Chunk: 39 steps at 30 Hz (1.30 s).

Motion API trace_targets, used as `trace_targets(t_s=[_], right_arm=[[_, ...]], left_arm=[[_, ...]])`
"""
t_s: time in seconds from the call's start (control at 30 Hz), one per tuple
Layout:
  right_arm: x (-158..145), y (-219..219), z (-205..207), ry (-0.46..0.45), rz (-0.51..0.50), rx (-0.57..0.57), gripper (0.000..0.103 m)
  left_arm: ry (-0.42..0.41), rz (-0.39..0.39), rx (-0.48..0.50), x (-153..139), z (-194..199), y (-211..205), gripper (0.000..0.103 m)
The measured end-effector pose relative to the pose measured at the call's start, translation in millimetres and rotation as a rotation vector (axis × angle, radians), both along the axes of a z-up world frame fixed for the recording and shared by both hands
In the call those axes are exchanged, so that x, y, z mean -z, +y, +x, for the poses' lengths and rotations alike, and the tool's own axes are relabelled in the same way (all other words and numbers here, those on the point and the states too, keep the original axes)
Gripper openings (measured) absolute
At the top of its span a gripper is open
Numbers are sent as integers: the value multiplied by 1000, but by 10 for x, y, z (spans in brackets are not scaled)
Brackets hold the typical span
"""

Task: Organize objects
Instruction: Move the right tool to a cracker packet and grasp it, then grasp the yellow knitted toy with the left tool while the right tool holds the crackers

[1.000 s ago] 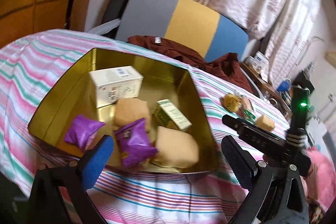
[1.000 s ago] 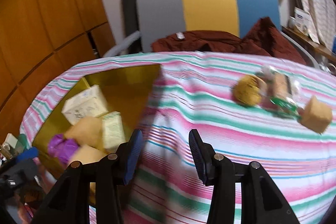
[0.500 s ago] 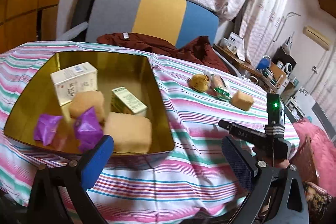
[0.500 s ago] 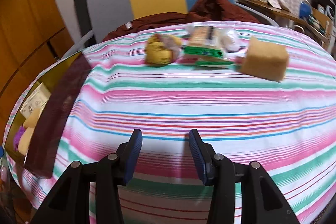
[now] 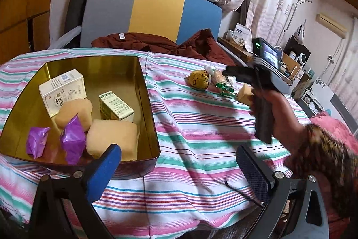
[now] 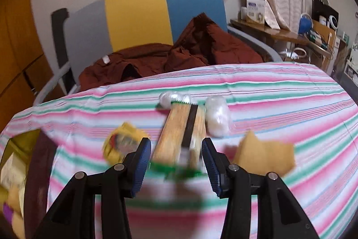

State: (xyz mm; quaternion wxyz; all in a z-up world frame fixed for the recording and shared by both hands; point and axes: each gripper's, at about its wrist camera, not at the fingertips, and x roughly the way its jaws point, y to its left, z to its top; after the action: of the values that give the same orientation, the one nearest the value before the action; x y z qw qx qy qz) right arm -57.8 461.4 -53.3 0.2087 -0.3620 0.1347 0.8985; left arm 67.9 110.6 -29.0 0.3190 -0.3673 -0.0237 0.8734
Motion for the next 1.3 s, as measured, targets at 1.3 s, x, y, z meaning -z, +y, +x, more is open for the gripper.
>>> trace_targets(t_s=[1.3], right_arm=[[536,-325,1064,57,-51,-158,43]], left_arm=[[-45,-158,38,77,-1318,1742,103]])
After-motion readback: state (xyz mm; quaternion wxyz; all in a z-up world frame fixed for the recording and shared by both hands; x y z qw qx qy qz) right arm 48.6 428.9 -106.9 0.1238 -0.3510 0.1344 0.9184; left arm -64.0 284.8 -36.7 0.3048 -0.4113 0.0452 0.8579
